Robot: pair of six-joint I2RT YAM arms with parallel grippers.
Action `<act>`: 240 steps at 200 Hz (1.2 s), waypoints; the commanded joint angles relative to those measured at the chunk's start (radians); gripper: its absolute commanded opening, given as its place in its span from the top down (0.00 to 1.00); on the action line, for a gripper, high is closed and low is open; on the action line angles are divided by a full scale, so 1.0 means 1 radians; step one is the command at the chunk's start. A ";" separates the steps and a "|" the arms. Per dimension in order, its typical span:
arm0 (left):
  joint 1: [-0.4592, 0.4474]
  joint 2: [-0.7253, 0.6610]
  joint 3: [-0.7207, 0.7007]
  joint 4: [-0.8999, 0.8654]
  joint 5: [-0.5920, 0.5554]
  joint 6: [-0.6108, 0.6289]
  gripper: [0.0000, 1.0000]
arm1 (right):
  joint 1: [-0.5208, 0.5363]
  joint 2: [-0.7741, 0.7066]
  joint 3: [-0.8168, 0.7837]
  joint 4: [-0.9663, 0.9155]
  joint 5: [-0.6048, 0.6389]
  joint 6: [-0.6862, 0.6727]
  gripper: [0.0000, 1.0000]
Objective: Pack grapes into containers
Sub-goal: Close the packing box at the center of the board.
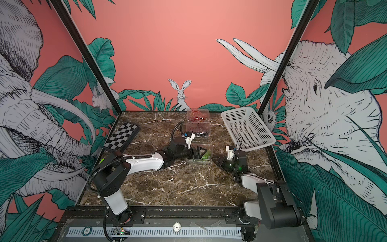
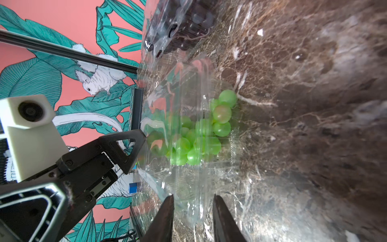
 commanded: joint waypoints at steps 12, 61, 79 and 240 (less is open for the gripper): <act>-0.003 -0.039 -0.019 -0.018 -0.012 0.004 0.01 | -0.007 0.002 -0.016 0.035 -0.034 -0.006 0.68; -0.002 -0.037 -0.019 -0.017 -0.015 0.001 0.01 | -0.007 0.019 -0.032 0.062 -0.057 -0.008 0.72; -0.002 -0.039 -0.021 -0.017 -0.015 -0.001 0.01 | -0.007 0.023 -0.036 0.056 -0.060 -0.020 0.73; -0.003 -0.046 -0.030 -0.015 -0.026 0.000 0.01 | -0.007 0.211 0.001 0.253 -0.063 0.039 0.86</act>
